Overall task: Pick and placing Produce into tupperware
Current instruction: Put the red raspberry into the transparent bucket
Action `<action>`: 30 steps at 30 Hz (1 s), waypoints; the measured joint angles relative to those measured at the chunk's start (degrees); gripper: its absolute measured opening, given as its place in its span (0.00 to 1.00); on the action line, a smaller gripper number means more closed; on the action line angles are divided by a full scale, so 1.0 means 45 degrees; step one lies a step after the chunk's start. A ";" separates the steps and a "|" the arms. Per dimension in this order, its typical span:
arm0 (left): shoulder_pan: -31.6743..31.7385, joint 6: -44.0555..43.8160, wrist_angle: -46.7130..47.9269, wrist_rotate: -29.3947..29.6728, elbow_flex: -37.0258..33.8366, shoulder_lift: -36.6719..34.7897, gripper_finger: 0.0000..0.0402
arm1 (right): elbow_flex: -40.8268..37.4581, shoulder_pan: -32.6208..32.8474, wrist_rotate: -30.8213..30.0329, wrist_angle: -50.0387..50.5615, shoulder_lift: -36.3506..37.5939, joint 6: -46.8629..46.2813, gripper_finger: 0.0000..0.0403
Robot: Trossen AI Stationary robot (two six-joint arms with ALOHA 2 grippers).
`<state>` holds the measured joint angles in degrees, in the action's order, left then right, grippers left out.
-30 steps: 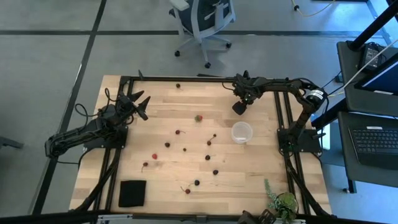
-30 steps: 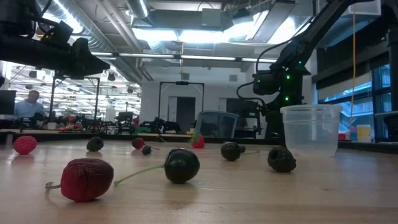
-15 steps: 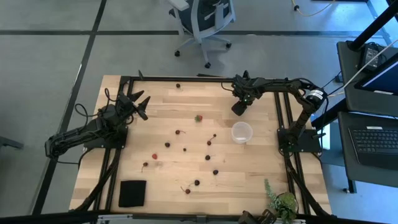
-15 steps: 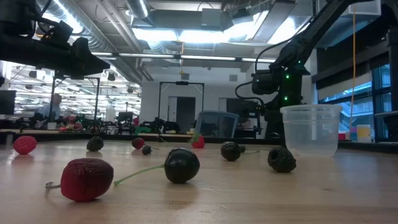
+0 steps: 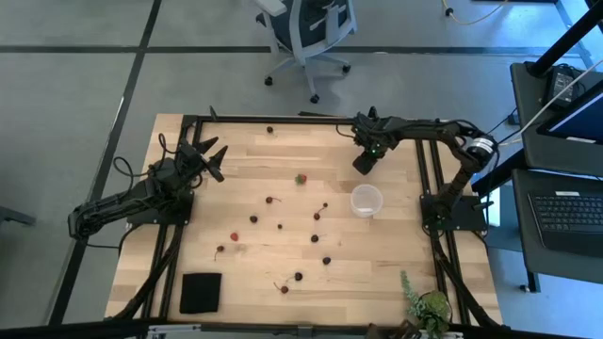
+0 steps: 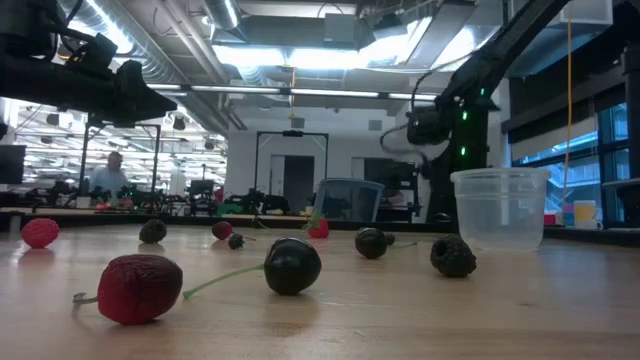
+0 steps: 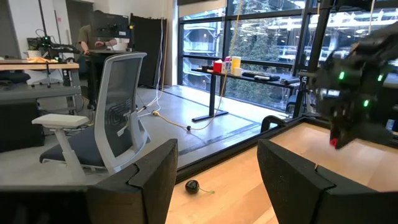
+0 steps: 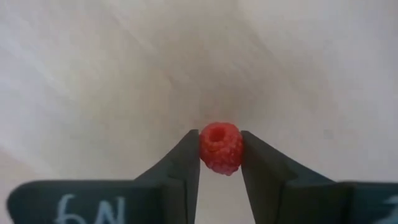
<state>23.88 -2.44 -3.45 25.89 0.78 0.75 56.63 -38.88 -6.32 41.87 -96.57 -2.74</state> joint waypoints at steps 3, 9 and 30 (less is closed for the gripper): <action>0.0000 0.0005 -0.0002 0.0000 -0.0001 0.0000 0.53 | 0.0520 0.0307 0.0082 0.0969 0.0904 -0.0353 0.24; 0.0000 0.0005 -0.0002 0.0000 -0.0005 0.0000 0.53 | 0.1413 0.1612 0.0155 0.3518 0.2782 -0.1468 0.24; 0.0000 0.0024 -0.0002 0.0005 0.0000 0.0000 0.53 | 0.1931 0.8333 -0.0389 0.4747 0.2124 -0.5928 0.25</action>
<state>23.88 -2.33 -3.46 25.91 0.78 0.75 65.32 -1.39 -8.08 63.23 -87.01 -29.42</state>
